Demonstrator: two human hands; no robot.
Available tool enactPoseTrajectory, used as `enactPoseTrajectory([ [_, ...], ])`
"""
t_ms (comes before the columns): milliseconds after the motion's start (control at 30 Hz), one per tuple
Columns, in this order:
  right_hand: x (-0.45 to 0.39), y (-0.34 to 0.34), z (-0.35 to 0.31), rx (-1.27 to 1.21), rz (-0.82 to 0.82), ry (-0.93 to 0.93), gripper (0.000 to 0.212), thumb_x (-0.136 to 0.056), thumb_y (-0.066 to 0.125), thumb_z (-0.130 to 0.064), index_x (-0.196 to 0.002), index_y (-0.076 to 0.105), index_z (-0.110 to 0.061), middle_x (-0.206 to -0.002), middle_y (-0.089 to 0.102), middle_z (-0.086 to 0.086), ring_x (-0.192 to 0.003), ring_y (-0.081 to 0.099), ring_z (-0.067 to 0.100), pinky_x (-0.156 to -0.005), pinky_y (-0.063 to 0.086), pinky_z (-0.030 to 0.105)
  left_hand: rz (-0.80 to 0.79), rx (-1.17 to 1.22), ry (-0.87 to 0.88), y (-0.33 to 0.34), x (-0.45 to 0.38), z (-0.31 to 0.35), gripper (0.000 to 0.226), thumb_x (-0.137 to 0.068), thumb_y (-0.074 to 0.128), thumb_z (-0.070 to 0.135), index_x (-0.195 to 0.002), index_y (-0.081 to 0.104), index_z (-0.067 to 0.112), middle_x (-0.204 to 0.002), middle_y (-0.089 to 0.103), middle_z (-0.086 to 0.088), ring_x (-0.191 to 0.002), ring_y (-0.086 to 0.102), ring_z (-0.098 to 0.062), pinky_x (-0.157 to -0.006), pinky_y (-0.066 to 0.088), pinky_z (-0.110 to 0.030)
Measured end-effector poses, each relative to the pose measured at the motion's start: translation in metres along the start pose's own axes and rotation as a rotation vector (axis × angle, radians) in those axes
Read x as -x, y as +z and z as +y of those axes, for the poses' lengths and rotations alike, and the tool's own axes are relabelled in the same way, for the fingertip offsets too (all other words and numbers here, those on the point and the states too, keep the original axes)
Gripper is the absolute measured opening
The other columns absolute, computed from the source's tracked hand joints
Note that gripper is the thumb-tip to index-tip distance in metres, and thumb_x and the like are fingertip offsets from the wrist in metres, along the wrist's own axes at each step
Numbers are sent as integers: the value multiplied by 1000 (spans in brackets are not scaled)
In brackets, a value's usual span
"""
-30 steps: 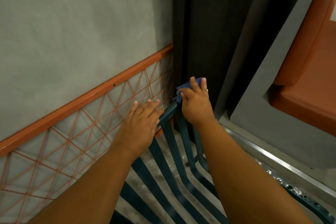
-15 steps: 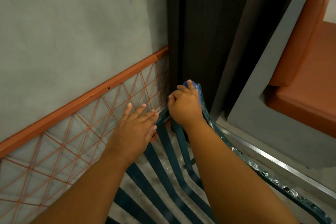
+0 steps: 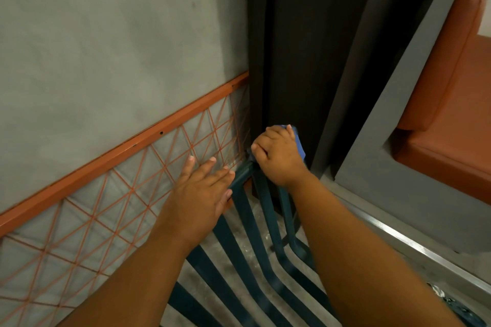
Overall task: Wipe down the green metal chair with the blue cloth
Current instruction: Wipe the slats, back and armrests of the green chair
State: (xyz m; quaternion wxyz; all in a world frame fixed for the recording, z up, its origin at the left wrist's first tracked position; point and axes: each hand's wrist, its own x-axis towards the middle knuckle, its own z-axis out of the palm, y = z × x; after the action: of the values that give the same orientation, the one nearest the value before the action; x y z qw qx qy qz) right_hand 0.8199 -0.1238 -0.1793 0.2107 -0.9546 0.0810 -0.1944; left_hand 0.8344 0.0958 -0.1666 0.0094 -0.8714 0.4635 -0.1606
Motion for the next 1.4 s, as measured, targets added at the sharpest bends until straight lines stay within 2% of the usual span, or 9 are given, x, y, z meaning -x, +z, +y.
enactPoseTrajectory([
  [267, -21, 1, -11, 289, -108, 131, 38, -96, 35, -31, -106, 67, -12, -114, 61, 7, -123, 42, 29, -117, 8, 51, 4, 9, -5, 2, -1, -1, 47, -95, 31, 35, -125, 62, 15, -125, 65, -1, -127, 51, -25, -110, 18, -50],
  [400, -5, 1, -6, 122, -14, -63, 41, -89, 36, -37, -92, 72, -17, -94, 66, 2, -109, 52, 25, -115, 14, 43, 9, 17, -11, 0, -1, 1, 47, -95, 31, 35, -125, 62, 15, -123, 65, -1, -126, 52, -25, -110, 19, -50],
  [567, -10, 9, -11, 96, 128, 211, 34, -92, 46, -30, -102, 70, -9, -117, 63, 9, -132, 38, 29, -116, 9, 53, 21, 39, -3, 1, 0, -1, 46, -95, 32, 34, -125, 61, 14, -124, 65, -1, -127, 51, -26, -111, 16, -51],
  [667, 5, 21, -11, -48, 238, 68, 28, -87, 51, -30, -88, 72, -11, -101, 68, 6, -122, 47, 29, -112, 17, 57, 12, 44, 1, 0, 0, -1, 46, -95, 32, 34, -126, 60, 14, -125, 65, -2, -128, 50, -27, -112, 14, -51],
  [767, 4, 14, 3, -47, 193, 37, 30, -90, 47, -35, -96, 71, -17, -111, 66, 4, -128, 43, 27, -113, 17, 54, 5, 60, -3, -1, -1, 0, 47, -96, 31, 34, -126, 60, 14, -125, 64, -3, -128, 49, -27, -113, 12, -50],
  [933, -12, 9, 15, -144, 167, 337, 35, -97, 45, -37, -124, 60, -23, -152, 33, 7, -145, 10, 30, -118, 10, 49, -8, 84, -21, -4, 0, 1, 48, -96, 29, 35, -128, 58, 15, -127, 63, -2, -131, 46, -26, -115, 9, -48],
  [1067, -1, 14, 5, -399, 241, 602, 53, -101, 34, -41, -151, 23, -26, -161, -2, 11, -147, -6, 31, -119, 9, 49, -26, 118, -27, -5, 0, 1, 49, -96, 29, 36, -129, 58, 16, -128, 62, -1, -133, 43, -25, -115, 5, -46],
  [1267, 32, 25, -7, -231, 242, 118, 40, -102, 41, -27, -138, 49, -11, -156, 26, 10, -148, 2, 31, -120, 9, 50, -43, 240, -123, -14, -16, 6, 29, -89, 47, 37, -105, 65, 21, -101, 70, 3, -123, 51, -24, -116, 8, -50],
  [1400, 15, 13, 0, -92, 220, 184, 37, -100, 41, -27, -130, 58, -11, -150, 39, 12, -147, 10, 34, -116, 13, 56, -43, 186, -90, -17, -53, 18, 25, -88, 54, 39, -103, 62, 22, -98, 66, -1, -106, 54, -26, -112, 18, -51],
])
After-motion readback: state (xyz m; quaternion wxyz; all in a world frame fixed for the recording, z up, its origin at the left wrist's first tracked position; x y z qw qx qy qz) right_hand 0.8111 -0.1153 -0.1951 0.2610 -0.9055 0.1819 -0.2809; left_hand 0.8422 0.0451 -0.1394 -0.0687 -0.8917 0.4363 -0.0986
